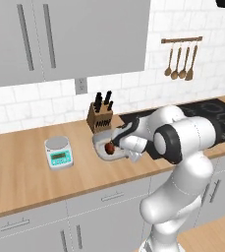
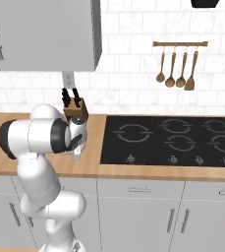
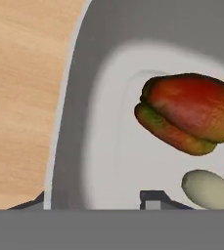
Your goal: Take the meat container that has the chicken drumstick and place it on the second highest rack of the freezer. Then take the vegetable container that has the bell pepper and mushroom and place it on the highest rack of the freezer.
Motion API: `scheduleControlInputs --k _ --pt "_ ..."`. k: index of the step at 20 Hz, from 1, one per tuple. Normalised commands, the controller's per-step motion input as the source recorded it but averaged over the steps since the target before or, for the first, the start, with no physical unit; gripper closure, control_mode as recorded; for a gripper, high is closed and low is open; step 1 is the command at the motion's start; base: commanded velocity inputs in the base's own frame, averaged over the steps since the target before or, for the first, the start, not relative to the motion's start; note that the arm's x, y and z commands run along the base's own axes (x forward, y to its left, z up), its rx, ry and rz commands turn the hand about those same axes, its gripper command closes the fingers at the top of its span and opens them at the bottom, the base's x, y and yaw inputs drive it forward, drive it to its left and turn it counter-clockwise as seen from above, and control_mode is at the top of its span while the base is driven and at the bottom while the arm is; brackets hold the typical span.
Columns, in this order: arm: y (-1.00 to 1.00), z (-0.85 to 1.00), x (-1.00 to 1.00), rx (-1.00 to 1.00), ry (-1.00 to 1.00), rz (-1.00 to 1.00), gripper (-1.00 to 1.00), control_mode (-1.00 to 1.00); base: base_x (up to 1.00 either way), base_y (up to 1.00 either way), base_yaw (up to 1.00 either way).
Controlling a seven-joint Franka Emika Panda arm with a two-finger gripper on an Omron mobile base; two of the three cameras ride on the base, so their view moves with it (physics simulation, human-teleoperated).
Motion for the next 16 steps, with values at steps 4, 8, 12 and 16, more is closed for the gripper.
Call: scheduleControlInputs --k 4,8,12,16 --pt "0.00 -0.01 -0.22 -0.02 0.00 0.00 1.00 -1.00 0.00 0.00 0.00" --pt "-0.02 0.57 -0.38 0.00 0.00 -0.01 1.00 -1.00 0.00 0.00 0.00" --pt "-0.07 1.00 -0.57 0.00 0.00 0.02 1.00 -1.00 0.00 0.00 0.00" --pt "-0.11 1.00 -0.69 -0.02 0.00 0.05 1.00 -1.00 0.00 0.00 0.00"
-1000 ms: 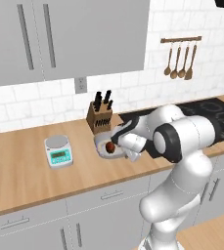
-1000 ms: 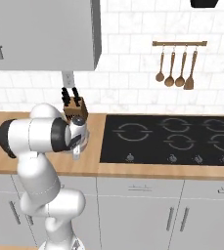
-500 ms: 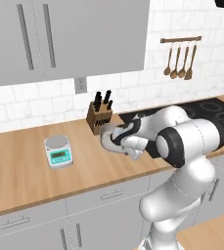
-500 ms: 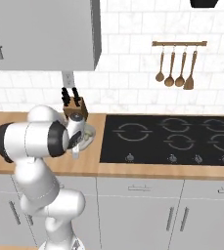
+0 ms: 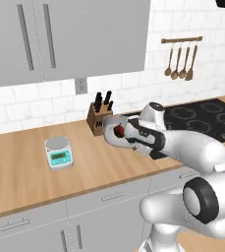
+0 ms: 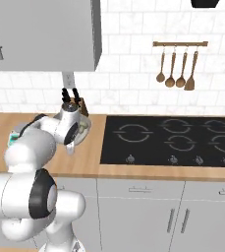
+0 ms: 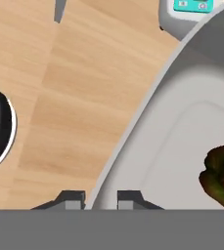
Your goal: Take the meat container that has the chicken drumstick and place it on the second highest rack of the freezer. Then take the vegetable container that has the bell pepper and mushroom and place it on the highest rack of the freezer.
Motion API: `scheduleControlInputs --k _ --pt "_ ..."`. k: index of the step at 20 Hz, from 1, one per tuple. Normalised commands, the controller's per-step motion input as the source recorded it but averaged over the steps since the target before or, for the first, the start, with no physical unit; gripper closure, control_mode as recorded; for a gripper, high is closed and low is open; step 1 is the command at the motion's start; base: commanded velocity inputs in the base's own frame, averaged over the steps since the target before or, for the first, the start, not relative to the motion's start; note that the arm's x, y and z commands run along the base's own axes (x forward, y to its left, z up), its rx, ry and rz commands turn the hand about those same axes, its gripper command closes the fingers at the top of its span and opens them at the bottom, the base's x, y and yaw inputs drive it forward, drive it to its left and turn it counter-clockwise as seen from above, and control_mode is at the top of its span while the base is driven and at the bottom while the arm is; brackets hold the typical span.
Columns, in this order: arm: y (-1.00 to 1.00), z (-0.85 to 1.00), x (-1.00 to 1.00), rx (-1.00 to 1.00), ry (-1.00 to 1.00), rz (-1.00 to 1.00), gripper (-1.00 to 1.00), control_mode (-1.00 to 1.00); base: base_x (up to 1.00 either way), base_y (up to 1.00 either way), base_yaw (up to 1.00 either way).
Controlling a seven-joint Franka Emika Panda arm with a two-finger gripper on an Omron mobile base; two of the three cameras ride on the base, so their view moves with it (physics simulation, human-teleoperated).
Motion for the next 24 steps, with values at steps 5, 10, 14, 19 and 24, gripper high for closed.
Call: scheduleControlInputs --k 5,10,14,19,24 --pt "-0.26 1.00 -0.75 -0.09 0.02 0.07 1.00 -1.00 0.00 0.00 0.00" --pt "-0.49 1.00 -0.76 -0.07 0.00 0.12 1.00 -1.00 0.00 0.00 0.00" --pt "-0.34 1.00 -0.80 -0.01 0.00 0.04 1.00 -1.00 0.00 0.00 0.00" --pt "-0.02 1.00 -0.72 0.00 0.00 -0.01 1.00 -1.00 0.00 0.00 0.00" --pt "0.00 0.88 -0.36 0.00 0.03 -0.07 1.00 -1.00 0.00 0.00 0.00"
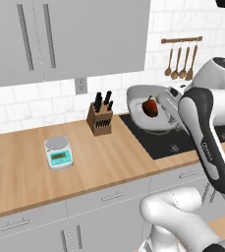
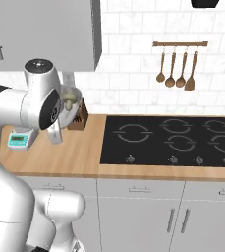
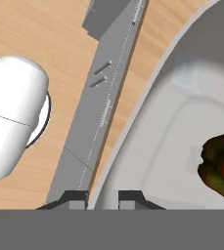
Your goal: Take the meat container that has the chicken drumstick and place it on the second highest rack of the freezer. Then take the vegetable container that has the bell pepper and mushroom and place it on the highest rack of the freezer.
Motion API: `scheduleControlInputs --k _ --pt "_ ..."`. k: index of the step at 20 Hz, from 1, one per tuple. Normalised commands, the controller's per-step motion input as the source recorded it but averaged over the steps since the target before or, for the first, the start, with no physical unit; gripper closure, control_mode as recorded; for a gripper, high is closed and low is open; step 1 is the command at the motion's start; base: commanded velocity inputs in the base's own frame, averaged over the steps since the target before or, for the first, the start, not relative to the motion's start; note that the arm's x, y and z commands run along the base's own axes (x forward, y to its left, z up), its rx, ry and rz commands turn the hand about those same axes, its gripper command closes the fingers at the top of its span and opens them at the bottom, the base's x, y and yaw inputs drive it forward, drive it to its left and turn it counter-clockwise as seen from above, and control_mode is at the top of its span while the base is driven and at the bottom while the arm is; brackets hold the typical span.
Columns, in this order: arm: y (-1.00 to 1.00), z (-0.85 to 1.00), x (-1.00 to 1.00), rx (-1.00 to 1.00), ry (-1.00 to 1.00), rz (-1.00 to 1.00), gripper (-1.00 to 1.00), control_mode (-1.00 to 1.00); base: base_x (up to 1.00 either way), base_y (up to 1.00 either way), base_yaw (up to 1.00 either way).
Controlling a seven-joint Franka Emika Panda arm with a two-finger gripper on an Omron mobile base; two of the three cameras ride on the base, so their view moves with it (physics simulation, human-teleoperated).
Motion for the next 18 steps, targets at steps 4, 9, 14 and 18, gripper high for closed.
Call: scheduleControlInputs --k 4,9,14,18 --pt "0.00 0.19 -0.39 0.00 0.00 0.01 1.00 -1.00 0.00 0.00 0.00" --pt "0.00 0.00 -0.14 0.00 0.00 0.01 1.00 1.00 -0.71 0.06 0.16" --pt "0.00 0.00 0.00 0.00 0.00 0.00 1.00 1.00 -0.44 0.37 0.56" --pt "0.00 0.00 0.00 0.00 0.00 0.00 1.00 1.00 -0.02 0.28 0.71"
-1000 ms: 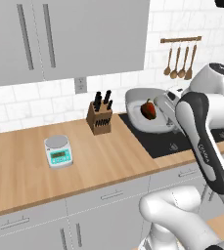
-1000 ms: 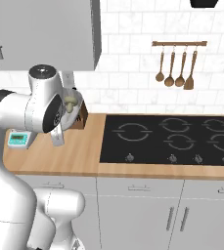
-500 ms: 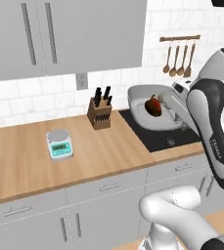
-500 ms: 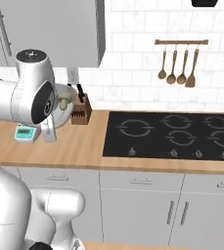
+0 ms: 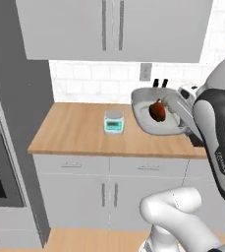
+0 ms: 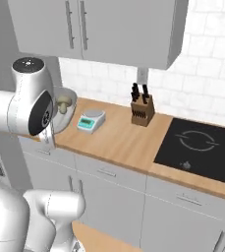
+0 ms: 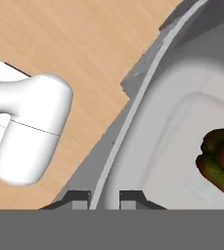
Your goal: Take the meat container that has the chicken drumstick and place it on the second highest rack of the freezer. Then take the vegetable container that has the bell pepper and mushroom and place it on the highest rack of the freezer.
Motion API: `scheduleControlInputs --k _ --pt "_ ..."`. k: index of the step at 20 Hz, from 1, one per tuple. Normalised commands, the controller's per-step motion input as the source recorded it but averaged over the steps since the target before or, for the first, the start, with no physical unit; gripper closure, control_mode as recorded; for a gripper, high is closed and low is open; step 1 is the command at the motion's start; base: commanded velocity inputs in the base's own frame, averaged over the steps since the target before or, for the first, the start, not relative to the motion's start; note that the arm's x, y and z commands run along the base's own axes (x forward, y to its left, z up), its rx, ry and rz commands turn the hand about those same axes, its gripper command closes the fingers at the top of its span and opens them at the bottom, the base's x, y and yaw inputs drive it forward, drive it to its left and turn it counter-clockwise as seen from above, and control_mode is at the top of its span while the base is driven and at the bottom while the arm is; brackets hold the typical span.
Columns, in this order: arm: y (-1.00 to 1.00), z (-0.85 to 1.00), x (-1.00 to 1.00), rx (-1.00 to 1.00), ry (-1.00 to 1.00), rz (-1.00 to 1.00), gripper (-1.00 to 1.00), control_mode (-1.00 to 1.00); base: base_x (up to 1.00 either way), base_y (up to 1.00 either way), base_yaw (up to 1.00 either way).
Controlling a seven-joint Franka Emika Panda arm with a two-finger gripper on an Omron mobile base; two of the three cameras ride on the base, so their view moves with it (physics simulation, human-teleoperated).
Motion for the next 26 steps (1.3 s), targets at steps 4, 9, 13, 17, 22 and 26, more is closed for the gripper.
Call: scheduleControlInputs --k 4,9,13,17,22,26 --pt "0.00 0.00 0.00 0.00 0.00 0.00 1.00 1.00 0.00 0.44 0.73" --pt "0.00 0.00 0.00 0.00 0.00 0.00 1.00 1.00 0.06 0.60 0.74" --pt "0.00 0.00 0.00 0.00 0.00 0.00 1.00 1.00 0.35 0.54 0.69" --pt "0.00 0.00 0.00 0.00 0.00 0.00 1.00 1.00 0.84 0.57 0.51" --pt "0.00 0.00 0.00 0.00 0.00 0.00 1.00 1.00 1.00 0.77 0.33" --pt "0.00 0.00 0.00 0.00 0.00 0.00 1.00 1.00 1.00 0.93 0.19"
